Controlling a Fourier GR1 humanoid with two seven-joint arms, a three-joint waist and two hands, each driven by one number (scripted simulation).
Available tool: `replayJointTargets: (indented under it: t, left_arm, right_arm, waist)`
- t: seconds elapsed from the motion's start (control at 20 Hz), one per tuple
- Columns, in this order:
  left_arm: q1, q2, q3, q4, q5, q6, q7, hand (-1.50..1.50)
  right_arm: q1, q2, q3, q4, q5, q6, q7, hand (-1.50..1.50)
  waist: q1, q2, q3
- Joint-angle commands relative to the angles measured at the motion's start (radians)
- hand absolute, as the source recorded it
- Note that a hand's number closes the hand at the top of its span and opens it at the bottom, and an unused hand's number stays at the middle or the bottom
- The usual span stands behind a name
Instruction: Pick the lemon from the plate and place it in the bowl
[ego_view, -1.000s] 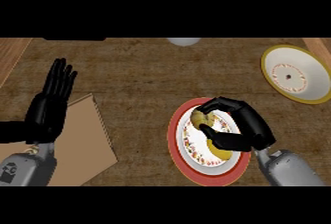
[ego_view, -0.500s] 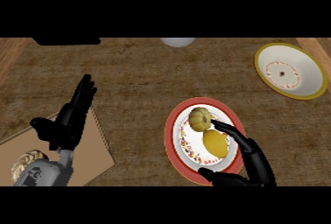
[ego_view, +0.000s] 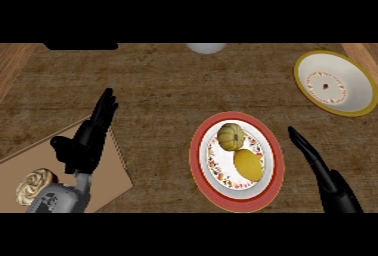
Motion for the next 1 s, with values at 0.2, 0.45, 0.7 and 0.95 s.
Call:
replayJointTargets:
  t: [0.2, 0.45, 0.7, 0.95]
  left_arm:
    - [-0.031, -0.044, 0.006, 0.06, -0.03, -0.016, -0.035, 0.0]
    - [-0.016, -0.035, 0.009, 0.021, -0.042, -0.021, 0.001, 0.0]
    - [-0.013, -0.043, 0.052, 0.017, -0.035, -0.039, 0.013, 0.0]
    - [-0.009, -0.103, 0.036, 0.0, -0.114, -0.022, 0.03, 0.0]
  right_arm:
    - [-0.126, -0.079, -0.035, -0.081, 0.019, 0.147, 0.445, -1.5]
    - [-0.238, -0.064, 0.012, -0.028, 0.039, 0.25, 0.648, -1.5]
    - [-0.228, -0.004, 0.058, 0.071, 0.091, 0.305, 0.656, -1.5]
    - [-0.19, 0.053, -0.021, 0.124, 0.067, 0.385, 0.558, -1.5]
  waist:
    - [0.014, 0.005, 0.0]
    - [0.022, 0.005, 0.0]
    - [0.016, 0.004, 0.001]
    - [0.013, 0.003, 0.002]
